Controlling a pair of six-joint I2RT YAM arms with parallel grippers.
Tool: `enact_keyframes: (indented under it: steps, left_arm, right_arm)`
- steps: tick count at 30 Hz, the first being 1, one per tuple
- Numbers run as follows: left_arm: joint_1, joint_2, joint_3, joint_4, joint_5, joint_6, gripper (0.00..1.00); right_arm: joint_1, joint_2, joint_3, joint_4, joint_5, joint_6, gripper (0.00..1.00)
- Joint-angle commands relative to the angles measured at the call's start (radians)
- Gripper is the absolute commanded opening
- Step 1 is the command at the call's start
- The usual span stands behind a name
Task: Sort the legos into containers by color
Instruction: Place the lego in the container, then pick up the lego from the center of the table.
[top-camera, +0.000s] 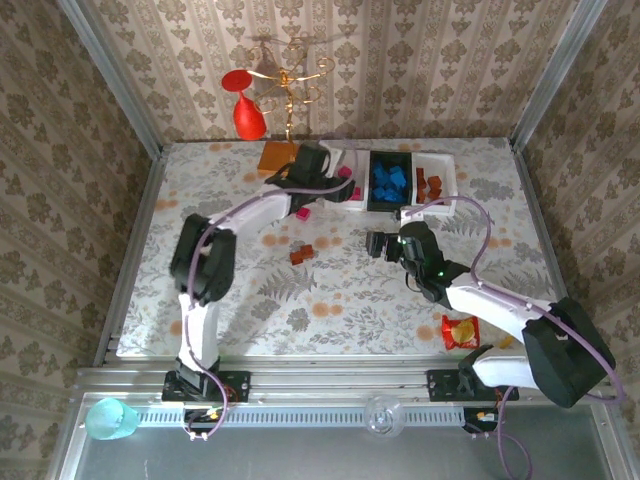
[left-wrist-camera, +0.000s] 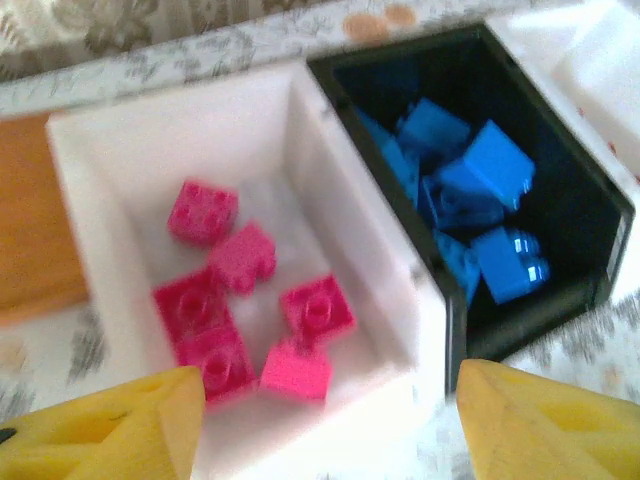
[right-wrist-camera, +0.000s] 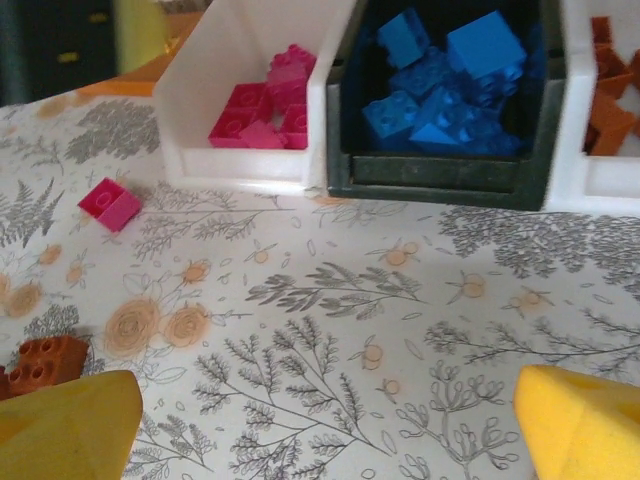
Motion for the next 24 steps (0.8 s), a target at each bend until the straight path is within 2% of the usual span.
enact_keyframes:
  steps: [1, 4, 7, 11, 16, 24]
  left_arm:
    - [0.055, -0.148, -0.211, 0.108, -0.024, -0.019, 0.70]
    - [0.108, -0.233, -0.385, 0.149, 0.013, -0.047, 0.71]
    - [0.125, -0.232, -0.446, 0.135, 0.010, -0.014, 0.74]
    - [0.125, -0.169, -0.413, 0.092, -0.021, 0.049, 0.78]
    - [0.124, -0.054, -0.323, 0.050, -0.055, 0.083, 0.78]
    - [0.125, 0.069, -0.203, 0.026, -0.074, 0.087, 0.72]
  right_arm:
    - [0.047, 0.053, 0.057, 0.030, -0.065, -0.057, 0.96]
    - [0.082, 0.101, 0.097, 0.034, -0.062, -0.070, 0.96]
    - [0.088, 0.169, 0.123, 0.051, -0.060, -0.050, 0.96]
    - [0.093, 0.199, 0.157, 0.041, -0.082, -0.042, 0.96]
    - [0.099, 0.249, 0.200, -0.008, -0.179, -0.082, 0.96]
    - [0.113, 0.256, 0.188, 0.035, -0.241, -0.110, 0.96]
